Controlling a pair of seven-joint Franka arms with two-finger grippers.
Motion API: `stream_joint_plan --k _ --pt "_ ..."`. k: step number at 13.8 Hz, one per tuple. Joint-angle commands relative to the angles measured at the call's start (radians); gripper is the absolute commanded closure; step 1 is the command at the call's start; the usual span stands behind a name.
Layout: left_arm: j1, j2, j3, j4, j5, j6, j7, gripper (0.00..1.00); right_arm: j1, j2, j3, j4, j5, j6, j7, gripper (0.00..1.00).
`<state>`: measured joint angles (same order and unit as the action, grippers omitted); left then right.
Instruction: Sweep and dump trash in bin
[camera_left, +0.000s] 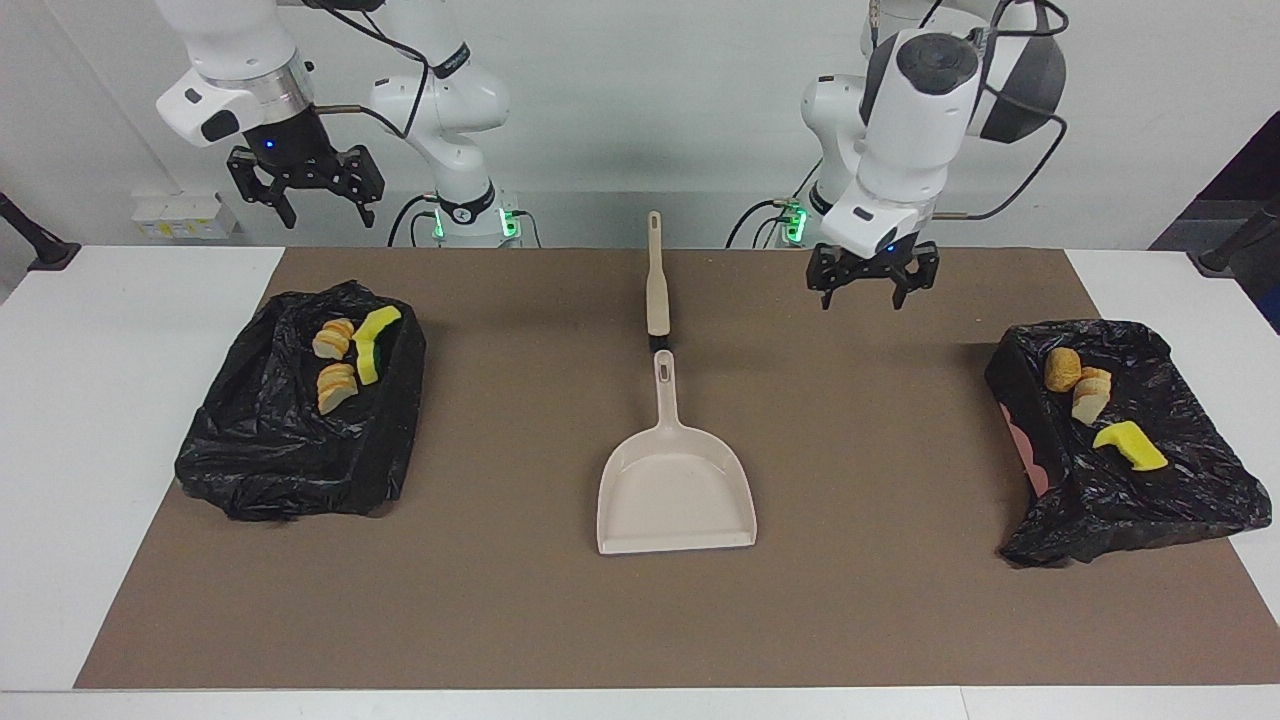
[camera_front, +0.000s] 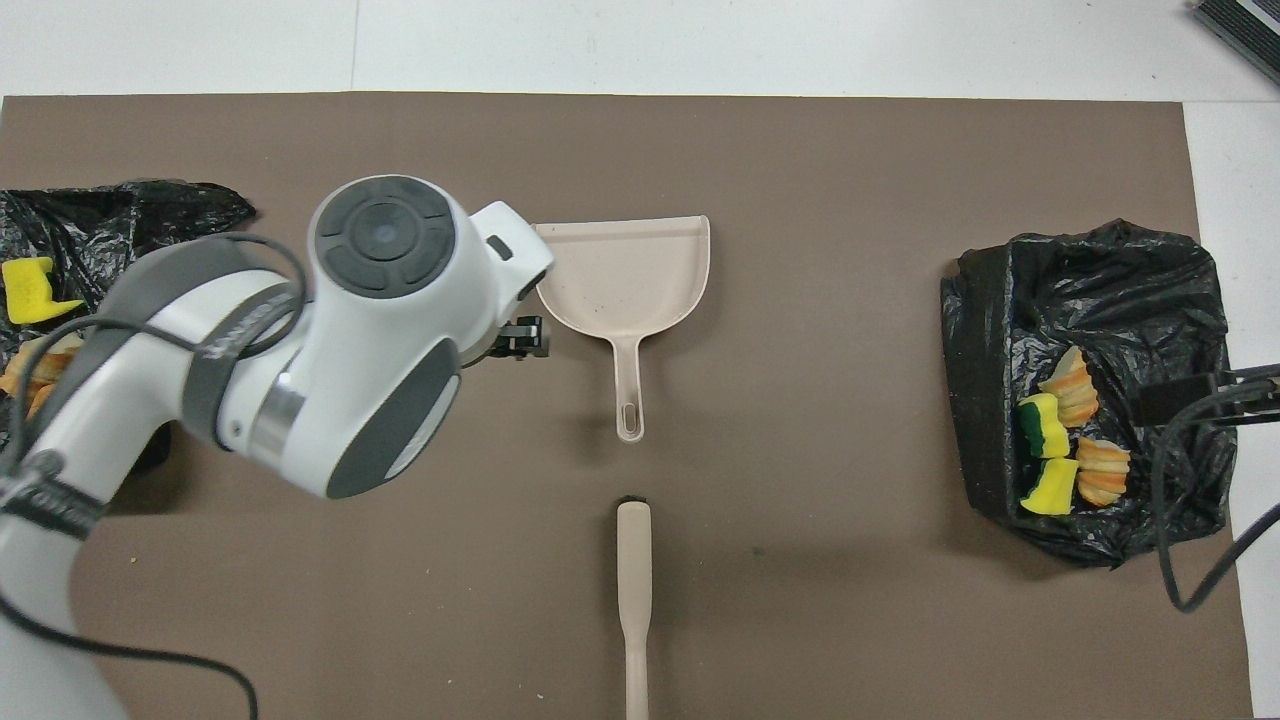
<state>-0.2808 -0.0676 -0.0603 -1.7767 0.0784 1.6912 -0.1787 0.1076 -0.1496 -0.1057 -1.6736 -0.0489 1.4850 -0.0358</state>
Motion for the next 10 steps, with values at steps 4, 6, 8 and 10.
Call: stream_joint_plan --k 4,6,8,10 --pt "0.106 -0.051 0.070 0.182 -0.080 -0.212 0.269 0.00 -0.013 -0.002 0.006 0.000 0.004 -0.003 -0.015 0.00" --pt "0.121 -0.020 0.073 0.244 -0.083 -0.274 0.295 0.00 -0.013 -0.002 0.006 0.000 0.004 -0.003 -0.015 0.00" --pt "0.121 0.037 0.097 0.334 -0.089 -0.323 0.295 0.00 -0.013 -0.002 0.006 0.000 0.004 -0.003 -0.015 0.00" --pt "0.124 0.077 0.100 0.404 -0.109 -0.367 0.295 0.00 -0.013 -0.002 0.004 0.000 0.004 -0.003 -0.015 0.00"
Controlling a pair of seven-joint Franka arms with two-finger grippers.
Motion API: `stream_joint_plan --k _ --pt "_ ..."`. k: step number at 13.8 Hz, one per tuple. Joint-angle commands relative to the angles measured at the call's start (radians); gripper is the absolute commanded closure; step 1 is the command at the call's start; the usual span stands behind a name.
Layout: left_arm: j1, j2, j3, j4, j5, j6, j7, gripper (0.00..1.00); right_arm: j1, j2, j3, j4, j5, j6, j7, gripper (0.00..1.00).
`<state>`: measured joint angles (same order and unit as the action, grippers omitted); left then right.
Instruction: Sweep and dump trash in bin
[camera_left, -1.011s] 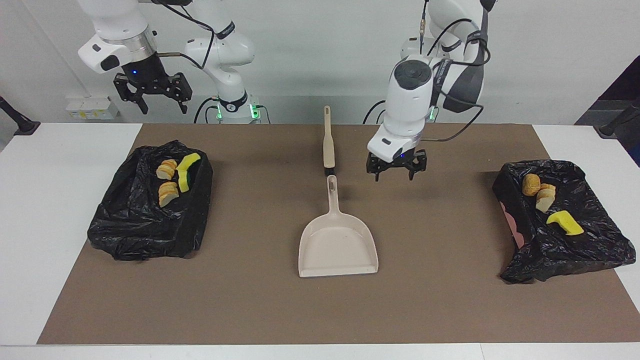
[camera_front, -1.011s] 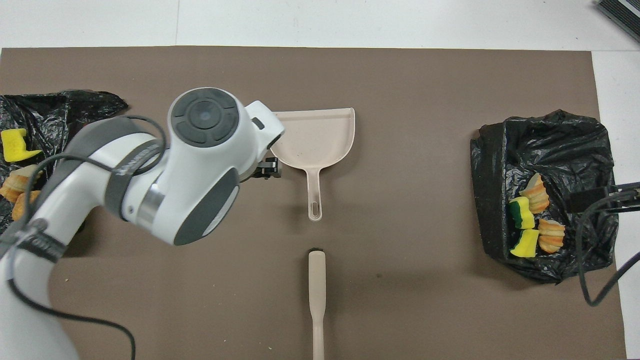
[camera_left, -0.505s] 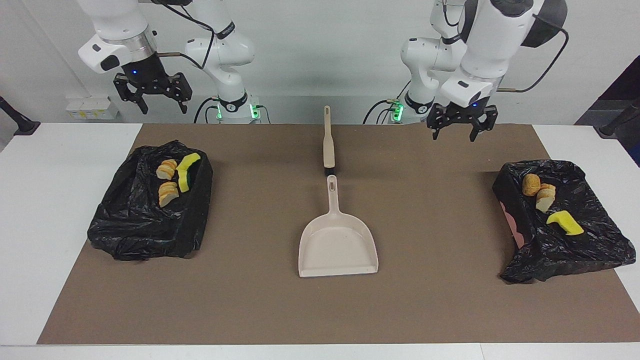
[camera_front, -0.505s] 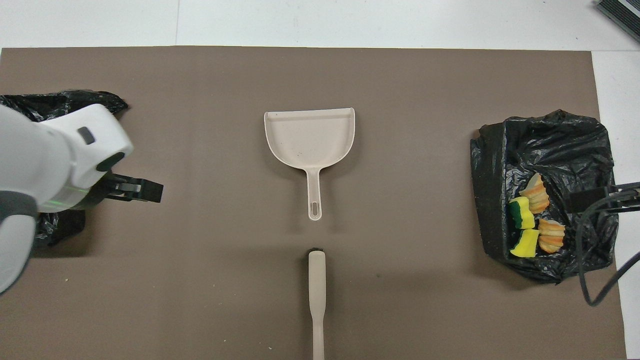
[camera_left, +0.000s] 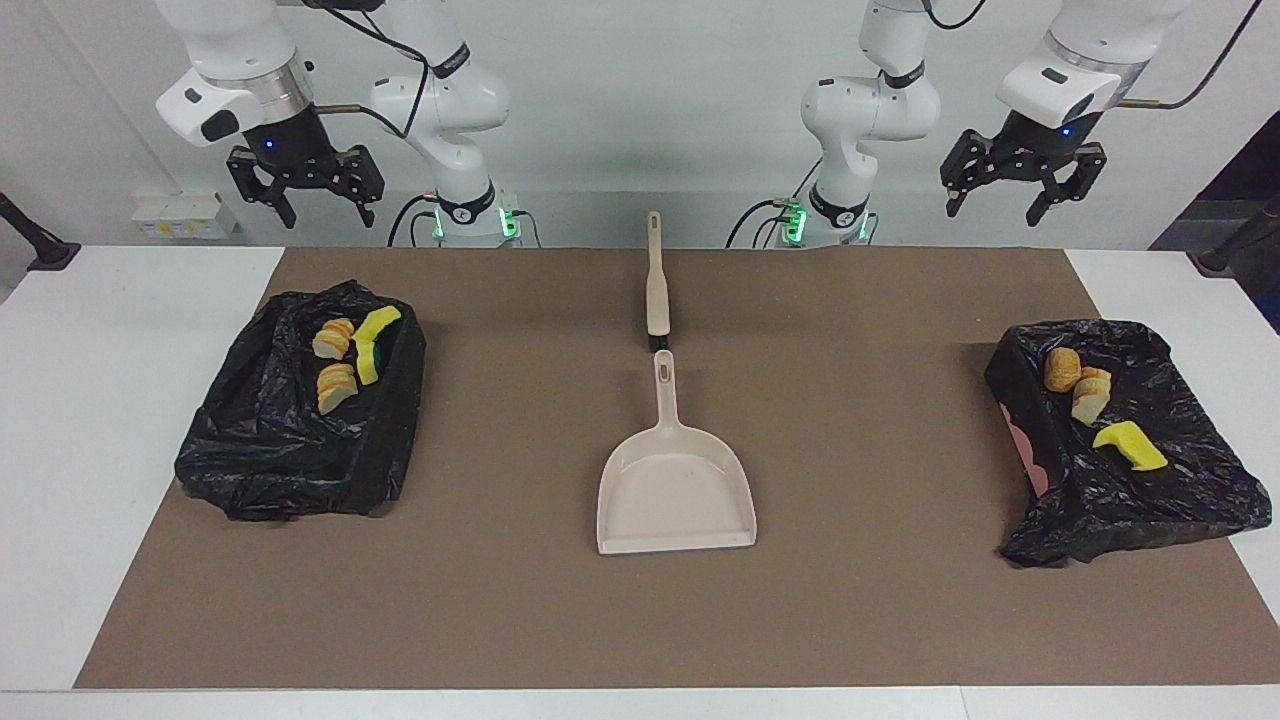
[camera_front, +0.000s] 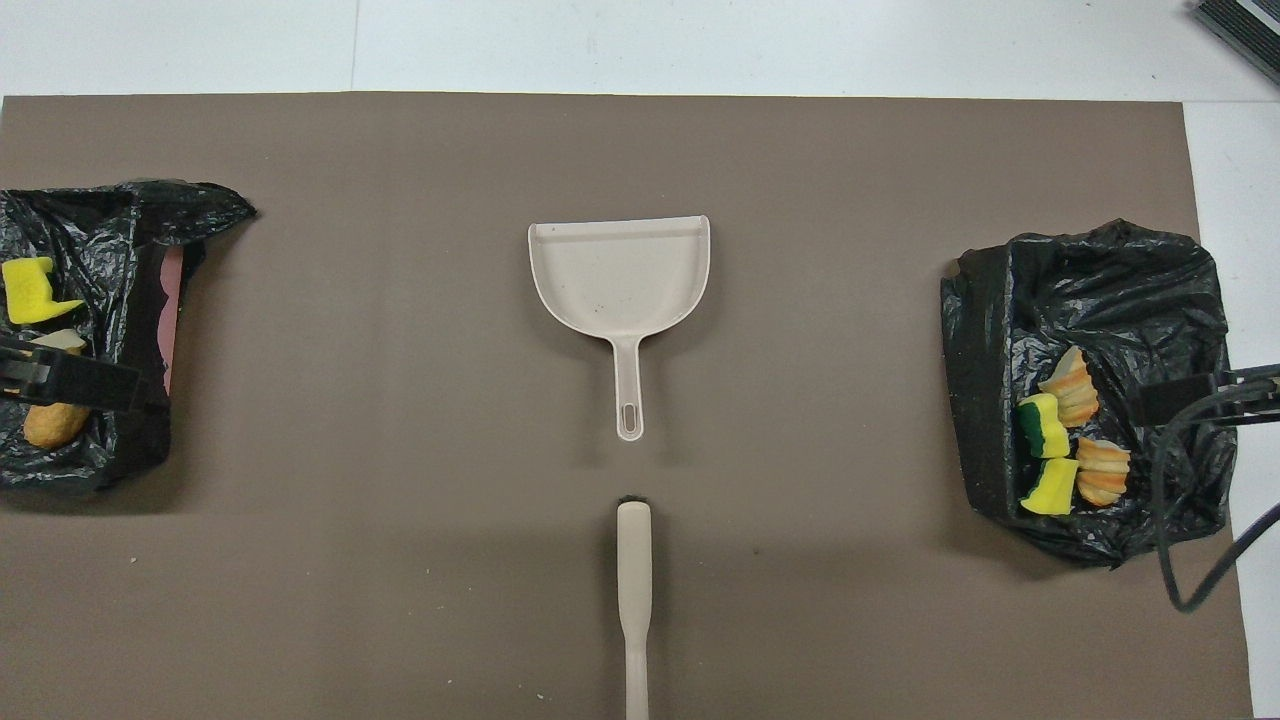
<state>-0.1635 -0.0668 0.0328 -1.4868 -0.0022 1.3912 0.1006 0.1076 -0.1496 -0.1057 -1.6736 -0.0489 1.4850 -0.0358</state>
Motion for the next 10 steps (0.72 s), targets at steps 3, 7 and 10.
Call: stream_joint_plan --k 3,7,10 --pt "0.007 0.073 0.012 0.111 -0.032 -0.064 0.018 0.00 -0.013 -0.002 0.006 0.000 0.004 -0.003 -0.015 0.00" --pt "0.007 0.055 0.024 0.097 -0.022 -0.037 0.016 0.00 -0.013 -0.002 0.006 0.000 0.004 -0.003 -0.015 0.00" --pt "0.007 0.052 0.029 0.094 -0.019 -0.026 0.014 0.00 -0.013 -0.002 0.006 0.000 0.004 -0.003 -0.015 0.00"
